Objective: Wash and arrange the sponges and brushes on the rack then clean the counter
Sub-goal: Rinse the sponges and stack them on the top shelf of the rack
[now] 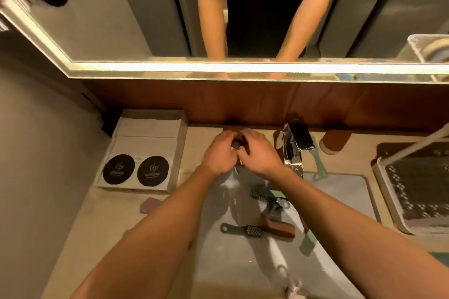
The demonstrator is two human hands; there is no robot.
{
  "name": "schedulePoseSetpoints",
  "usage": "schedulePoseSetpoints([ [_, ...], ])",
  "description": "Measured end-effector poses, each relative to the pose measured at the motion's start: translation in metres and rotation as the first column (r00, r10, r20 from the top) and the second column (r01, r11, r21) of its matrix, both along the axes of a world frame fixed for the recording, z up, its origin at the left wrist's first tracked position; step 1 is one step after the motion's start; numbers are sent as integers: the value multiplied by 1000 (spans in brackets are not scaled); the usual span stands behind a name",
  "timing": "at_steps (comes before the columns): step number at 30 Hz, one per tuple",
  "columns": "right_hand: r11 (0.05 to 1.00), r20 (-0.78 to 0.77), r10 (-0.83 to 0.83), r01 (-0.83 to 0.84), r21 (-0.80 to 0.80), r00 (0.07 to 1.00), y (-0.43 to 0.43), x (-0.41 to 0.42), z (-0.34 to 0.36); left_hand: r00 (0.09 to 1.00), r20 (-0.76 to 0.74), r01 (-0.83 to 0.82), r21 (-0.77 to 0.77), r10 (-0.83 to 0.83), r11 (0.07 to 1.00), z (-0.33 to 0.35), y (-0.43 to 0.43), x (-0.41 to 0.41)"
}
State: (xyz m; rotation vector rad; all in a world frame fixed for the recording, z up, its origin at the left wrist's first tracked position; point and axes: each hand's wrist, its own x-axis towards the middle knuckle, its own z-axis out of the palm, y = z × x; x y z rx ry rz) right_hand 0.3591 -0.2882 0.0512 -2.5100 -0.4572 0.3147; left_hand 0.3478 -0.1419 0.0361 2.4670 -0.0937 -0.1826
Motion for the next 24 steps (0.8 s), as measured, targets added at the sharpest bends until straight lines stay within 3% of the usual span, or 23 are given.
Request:
schedulePoseSetpoints([
  [6, 993, -77, -116, 118, 19, 990, 18, 26, -30, 987, -158, 44, 182, -15, 982, -20, 12, 47],
  [10, 996, -107, -93, 91, -22, 990, 26, 42, -42, 986, -165, 29, 247, 12, 969, -34, 13, 69],
  [16, 985, -72, -144, 136, -105, 987, 39, 56, -58, 984, -176, 45, 196, -10, 980, -55, 18, 76],
  [19, 987, -78, -159, 156, -41, 984, 42, 59, -66, 981, -169, 131, 231, -93, 964, -62, 14, 79],
  [24, 974, -162, -226, 222, -45, 961, 45, 63, -74, 997, -75, -22, 116, 31, 993, -57, 9, 81],
])
